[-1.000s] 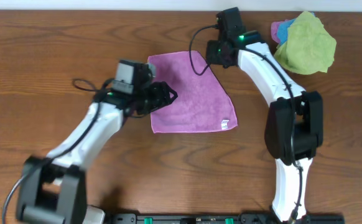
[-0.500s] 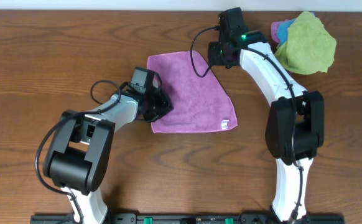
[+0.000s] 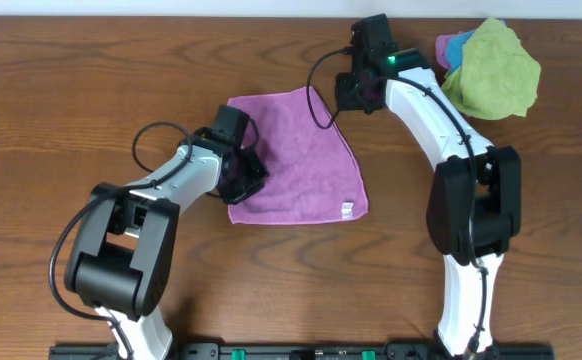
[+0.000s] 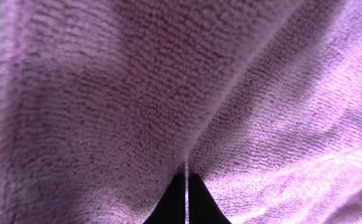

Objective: Fold the cloth

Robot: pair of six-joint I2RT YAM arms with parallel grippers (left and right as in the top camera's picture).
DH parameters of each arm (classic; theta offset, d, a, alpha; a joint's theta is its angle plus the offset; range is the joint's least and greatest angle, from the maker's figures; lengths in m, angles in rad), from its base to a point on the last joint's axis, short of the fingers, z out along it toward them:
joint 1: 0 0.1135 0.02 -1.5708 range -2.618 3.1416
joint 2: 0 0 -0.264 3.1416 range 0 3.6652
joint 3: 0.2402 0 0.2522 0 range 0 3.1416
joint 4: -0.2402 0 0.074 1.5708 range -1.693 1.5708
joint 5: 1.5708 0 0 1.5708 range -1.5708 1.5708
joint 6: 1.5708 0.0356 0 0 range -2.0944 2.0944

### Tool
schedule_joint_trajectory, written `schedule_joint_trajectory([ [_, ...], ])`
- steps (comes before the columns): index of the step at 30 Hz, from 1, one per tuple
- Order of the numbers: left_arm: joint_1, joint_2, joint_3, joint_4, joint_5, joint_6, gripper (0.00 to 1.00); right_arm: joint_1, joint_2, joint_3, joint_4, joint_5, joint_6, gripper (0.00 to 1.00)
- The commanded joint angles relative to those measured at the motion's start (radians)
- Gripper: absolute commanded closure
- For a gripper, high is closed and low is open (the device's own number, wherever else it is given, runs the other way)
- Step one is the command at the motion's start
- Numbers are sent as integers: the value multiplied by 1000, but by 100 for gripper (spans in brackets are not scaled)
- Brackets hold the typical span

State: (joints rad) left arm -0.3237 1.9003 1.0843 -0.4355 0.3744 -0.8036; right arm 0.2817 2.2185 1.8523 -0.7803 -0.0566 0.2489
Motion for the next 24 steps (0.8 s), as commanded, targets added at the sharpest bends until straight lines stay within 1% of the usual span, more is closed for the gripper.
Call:
schedule_joint_trajectory([
  [1,14,55,-49,-64,-148,38,94,-7,9,-10,-13,-15,-19,59],
  [10,91,55,-49,-163,-206,81,94,2,9,-10,-28,-106,-19,64],
  [14,117,53,-48,-162,-205,102,94,13,9,-10,-50,-133,-21,65],
  [15,119,53,-48,-162,-202,102,94,17,9,-10,-55,-152,-42,64],
  [17,120,53,-48,-162,-193,101,94,30,9,-10,-63,-211,-130,55],
  [18,120,53,-48,-162,-190,101,94,44,9,-10,-74,-207,-176,50],
  [24,121,51,-47,-163,-189,101,94,110,9,-10,-50,-6,-207,41],
])
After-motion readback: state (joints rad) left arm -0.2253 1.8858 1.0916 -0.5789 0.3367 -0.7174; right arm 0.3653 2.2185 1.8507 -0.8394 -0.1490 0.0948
